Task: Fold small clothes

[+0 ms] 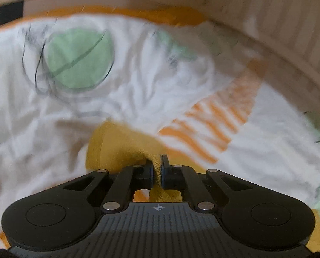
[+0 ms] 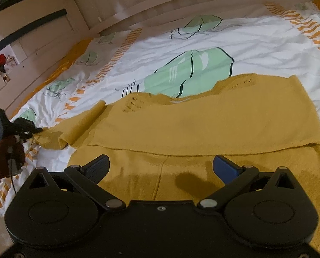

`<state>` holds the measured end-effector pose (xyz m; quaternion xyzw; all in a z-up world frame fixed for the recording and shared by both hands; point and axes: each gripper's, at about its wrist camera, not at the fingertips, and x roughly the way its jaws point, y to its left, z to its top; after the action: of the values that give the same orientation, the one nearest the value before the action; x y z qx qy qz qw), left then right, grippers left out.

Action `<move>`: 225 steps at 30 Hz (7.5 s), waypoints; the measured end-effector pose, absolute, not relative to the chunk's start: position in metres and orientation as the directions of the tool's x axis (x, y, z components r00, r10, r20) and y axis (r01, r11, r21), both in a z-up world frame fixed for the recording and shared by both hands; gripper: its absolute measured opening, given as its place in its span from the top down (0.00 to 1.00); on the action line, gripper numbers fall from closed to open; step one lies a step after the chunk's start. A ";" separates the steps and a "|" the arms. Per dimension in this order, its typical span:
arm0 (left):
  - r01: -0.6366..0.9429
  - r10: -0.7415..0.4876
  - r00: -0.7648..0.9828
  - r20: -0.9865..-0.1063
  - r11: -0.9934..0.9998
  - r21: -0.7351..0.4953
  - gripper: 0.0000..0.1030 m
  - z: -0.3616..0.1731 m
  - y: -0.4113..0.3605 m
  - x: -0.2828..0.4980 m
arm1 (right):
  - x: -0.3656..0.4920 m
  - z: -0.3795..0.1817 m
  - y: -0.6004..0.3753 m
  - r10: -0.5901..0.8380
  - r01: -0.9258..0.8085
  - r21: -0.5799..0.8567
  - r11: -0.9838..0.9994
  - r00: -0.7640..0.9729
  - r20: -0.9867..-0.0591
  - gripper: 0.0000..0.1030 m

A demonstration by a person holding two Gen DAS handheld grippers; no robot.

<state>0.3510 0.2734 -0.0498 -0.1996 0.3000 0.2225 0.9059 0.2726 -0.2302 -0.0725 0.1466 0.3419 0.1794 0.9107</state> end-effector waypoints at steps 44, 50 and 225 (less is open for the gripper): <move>0.430 -0.445 0.747 -0.494 0.890 -0.151 0.69 0.049 -0.176 0.351 | 0.289 -0.063 -0.321 0.204 0.084 0.387 0.918 0.739 -0.643 0.00; 0.393 -0.425 0.750 -0.507 0.903 -0.176 0.68 0.053 -0.155 0.345 | 0.287 -0.061 -0.323 0.207 0.074 0.395 0.916 0.755 -0.622 0.00; 0.027 0.000 0.744 -0.668 0.999 0.030 0.47 -0.005 0.057 0.111 | 0.110 -0.027 -0.281 0.090 0.020 0.194 0.981 0.838 -0.538 0.01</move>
<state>0.1107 0.0565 -0.0050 0.0187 0.3575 -0.0073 0.9337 0.1102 -0.2812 -0.0266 0.0964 0.2837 0.0183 0.9539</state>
